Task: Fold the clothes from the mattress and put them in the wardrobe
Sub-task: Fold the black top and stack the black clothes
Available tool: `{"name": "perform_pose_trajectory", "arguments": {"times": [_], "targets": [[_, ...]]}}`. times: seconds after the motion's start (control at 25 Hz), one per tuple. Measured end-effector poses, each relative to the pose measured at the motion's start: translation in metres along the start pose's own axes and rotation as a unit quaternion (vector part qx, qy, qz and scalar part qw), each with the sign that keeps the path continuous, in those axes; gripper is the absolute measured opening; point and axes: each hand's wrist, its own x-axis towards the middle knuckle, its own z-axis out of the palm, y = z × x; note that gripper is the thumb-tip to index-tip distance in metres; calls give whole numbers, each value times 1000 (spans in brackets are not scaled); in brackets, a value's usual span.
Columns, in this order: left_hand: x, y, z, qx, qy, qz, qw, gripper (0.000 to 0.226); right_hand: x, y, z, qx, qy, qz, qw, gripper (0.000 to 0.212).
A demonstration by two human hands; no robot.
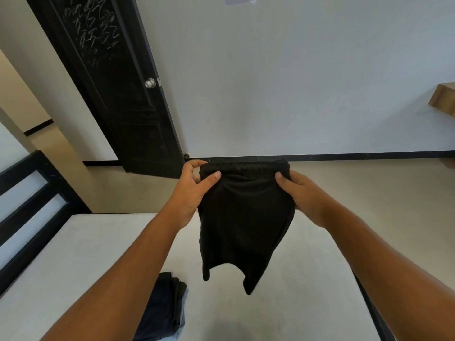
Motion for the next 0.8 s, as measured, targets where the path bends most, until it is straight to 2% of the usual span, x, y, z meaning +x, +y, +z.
{"name": "perform_pose_trajectory", "arguments": {"times": [0.08, 0.16, 0.2, 0.28, 0.32, 0.36, 0.44, 0.48, 0.6, 0.68, 0.8], "targets": [[-3, 4, 6, -71, 3, -33, 997, 41, -3, -9, 3, 139, -9, 15, 990, 45], [-6, 18, 12, -126, -12, -33, 991, 39, -9, -17, -1, 256, -34, 6, 966, 60], [-6, 27, 14, -157, -22, -28, 987, 39, -11, -20, -1, 274, -59, 7, 960, 71], [-2, 41, 19, -222, -30, -34, 974, 39, -17, -14, 7, 233, -101, 55, 966, 88], [2, 43, 19, -252, -30, -48, 966, 40, -19, -7, 13, 209, -122, 84, 966, 82], [7, 39, 16, -283, -35, -60, 957, 42, -22, -4, 19, 203, -136, 99, 965, 65], [10, 16, 9, -332, -42, -89, 938, 49, -26, -5, 30, 244, -123, 98, 957, 37], [8, 0, 6, -346, -51, -107, 931, 53, -26, -3, 32, 271, -109, 89, 952, 33], [-11, -56, 0, -327, -72, -194, 922, 68, -26, 2, 35, 324, -65, 92, 939, 38], [-28, -86, 1, -270, -89, -249, 926, 73, -24, 10, 35, 336, -40, 111, 934, 38], [-46, -102, 3, -157, -107, -267, 945, 70, -23, 17, 35, 329, -25, 139, 934, 36]]}}
